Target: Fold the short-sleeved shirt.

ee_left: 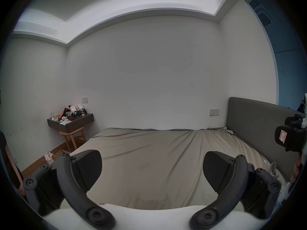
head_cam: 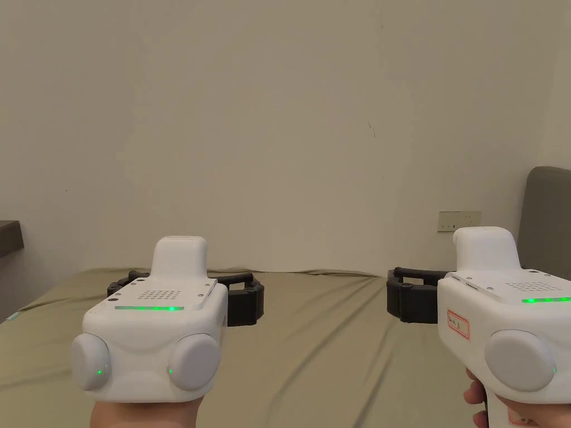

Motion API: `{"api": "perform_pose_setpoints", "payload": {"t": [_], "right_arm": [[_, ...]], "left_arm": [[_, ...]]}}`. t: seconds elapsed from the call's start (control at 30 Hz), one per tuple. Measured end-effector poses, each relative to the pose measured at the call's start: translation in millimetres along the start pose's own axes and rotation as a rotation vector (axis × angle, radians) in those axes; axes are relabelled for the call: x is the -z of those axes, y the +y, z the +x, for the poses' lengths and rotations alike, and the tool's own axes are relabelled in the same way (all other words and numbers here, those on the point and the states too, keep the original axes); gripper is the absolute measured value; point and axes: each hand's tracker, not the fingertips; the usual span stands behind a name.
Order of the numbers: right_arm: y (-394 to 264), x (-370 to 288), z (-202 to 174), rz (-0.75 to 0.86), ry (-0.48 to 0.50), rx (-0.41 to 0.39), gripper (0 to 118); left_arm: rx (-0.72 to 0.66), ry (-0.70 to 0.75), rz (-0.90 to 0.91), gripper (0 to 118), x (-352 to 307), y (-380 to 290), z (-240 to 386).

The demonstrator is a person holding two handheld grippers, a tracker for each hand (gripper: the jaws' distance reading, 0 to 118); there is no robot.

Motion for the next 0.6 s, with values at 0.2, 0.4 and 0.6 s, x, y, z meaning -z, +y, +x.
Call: {"api": "perform_pose_setpoints", "payload": {"t": [0.2,0.4,0.6], "right_arm": [[1,-1,-8,-0.009,-0.086,0.010,118],[3,-2,-10,-0.016,-0.108,0.041,118],[5,-1,-4,-0.026,-0.082,0.069,118]], "left_arm": [[0.011,-0.008,-0.009,118,-1,-2,3],[-0.004,-0.003,0.001,118,-3,3,1],[-0.001,0.001,0.004,118,-5,4,0]]}}
